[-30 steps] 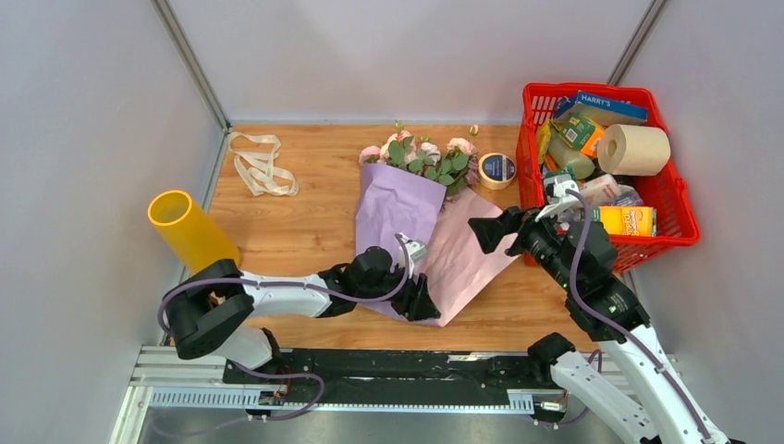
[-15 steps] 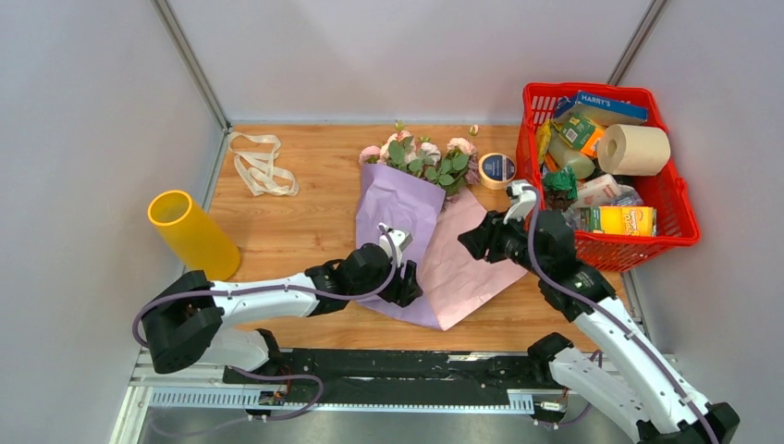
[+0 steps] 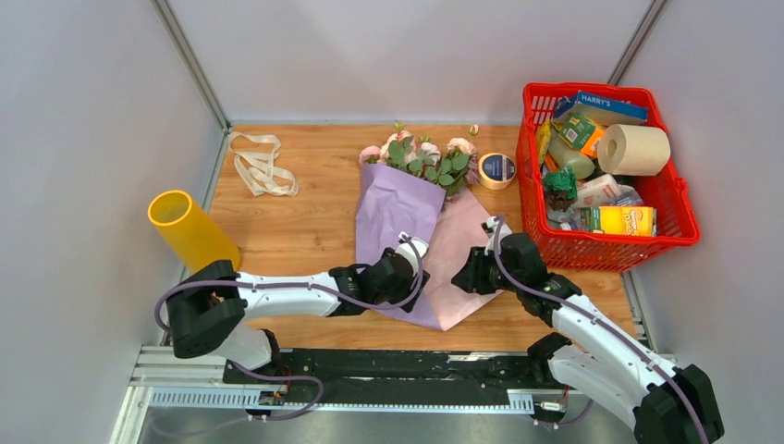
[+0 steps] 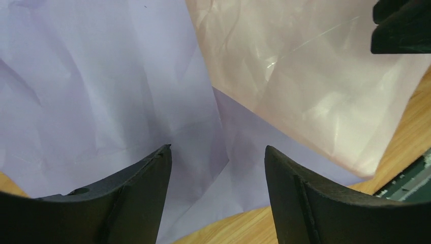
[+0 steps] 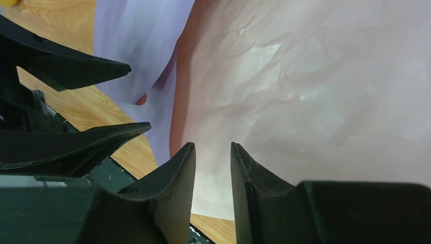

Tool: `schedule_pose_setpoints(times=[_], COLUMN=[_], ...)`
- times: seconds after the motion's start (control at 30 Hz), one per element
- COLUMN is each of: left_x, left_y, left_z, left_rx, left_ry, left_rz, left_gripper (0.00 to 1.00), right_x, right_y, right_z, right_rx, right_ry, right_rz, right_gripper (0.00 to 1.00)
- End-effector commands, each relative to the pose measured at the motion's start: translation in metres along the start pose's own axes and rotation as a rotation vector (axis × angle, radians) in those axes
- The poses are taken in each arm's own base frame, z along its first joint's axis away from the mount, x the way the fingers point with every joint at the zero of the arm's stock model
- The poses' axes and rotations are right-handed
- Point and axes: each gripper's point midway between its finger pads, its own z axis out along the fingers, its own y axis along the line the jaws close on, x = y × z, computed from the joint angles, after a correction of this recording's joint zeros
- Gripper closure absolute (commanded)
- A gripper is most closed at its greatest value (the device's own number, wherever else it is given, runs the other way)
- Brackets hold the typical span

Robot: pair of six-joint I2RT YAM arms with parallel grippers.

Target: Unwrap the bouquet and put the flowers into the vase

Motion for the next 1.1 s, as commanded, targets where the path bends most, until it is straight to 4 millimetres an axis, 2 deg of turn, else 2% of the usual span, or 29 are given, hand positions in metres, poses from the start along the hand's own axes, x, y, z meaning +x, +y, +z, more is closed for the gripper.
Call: schedule_pose_setpoints(times=[0.0, 0.17, 0.2, 0.23, 0.27, 0.3, 0.33, 0.57, 0.7, 0.77, 0.87, 0.93, 1.07], left_x=[-0.002, -0.001, -0.007, -0.006, -0.012, -0.01, -0.013, -0.025, -0.023, -0.024, -0.025, -0.026, -0.017], left_y=[0.013, 0.033, 0.036, 0.035, 0.038, 0.043, 0.044, 0.065, 0.076, 0.065, 0.012, -0.007, -0.003], left_z=[0.005, 0.005, -0.001, -0.001, -0.004, -0.006, -0.007, -0.03, -0.042, -0.041, -0.031, -0.029, -0.02], left_rx=[-0.142, -0.353, -0.402, -0.42, -0.453, -0.485, -0.497, -0.626, -0.662, -0.58, -0.237, -0.126, -0.135], left_ry=[0.021, 0.062, 0.05, 0.056, 0.044, 0.053, 0.045, -0.014, -0.023, -0.015, -0.006, -0.029, -0.021], left_rz=[0.095, 0.197, 0.227, 0.253, 0.264, 0.272, 0.268, 0.227, 0.184, 0.151, 0.146, 0.154, 0.191], left_gripper=[0.26, 0.32, 0.34, 0.38, 0.45, 0.51, 0.54, 0.55, 0.57, 0.55, 0.43, 0.39, 0.37], right_x=[-0.014, -0.019, -0.02, -0.021, -0.022, -0.022, -0.022, -0.021, -0.021, -0.022, -0.022, -0.023, -0.026], right_y=[0.012, 0.019, 0.021, 0.021, 0.022, 0.022, 0.022, 0.023, 0.023, 0.023, 0.024, 0.024, 0.026], right_z=[0.001, -0.004, -0.005, -0.005, -0.005, -0.005, -0.005, -0.005, -0.005, -0.005, -0.005, -0.005, -0.008], right_rx=[-0.057, -0.084, -0.091, -0.092, -0.093, -0.094, -0.095, -0.101, -0.105, -0.105, -0.108, -0.108, -0.116], right_ry=[-0.065, -0.083, -0.086, -0.091, -0.093, -0.092, -0.091, -0.088, -0.091, -0.091, -0.091, -0.096, -0.118], right_rz=[-0.008, -0.027, -0.033, -0.035, -0.037, -0.037, -0.037, -0.046, -0.049, -0.049, -0.05, -0.053, -0.063], right_gripper=[0.66, 0.66, 0.66, 0.66, 0.66, 0.66, 0.66, 0.66, 0.66, 0.66, 0.66, 0.66, 0.65])
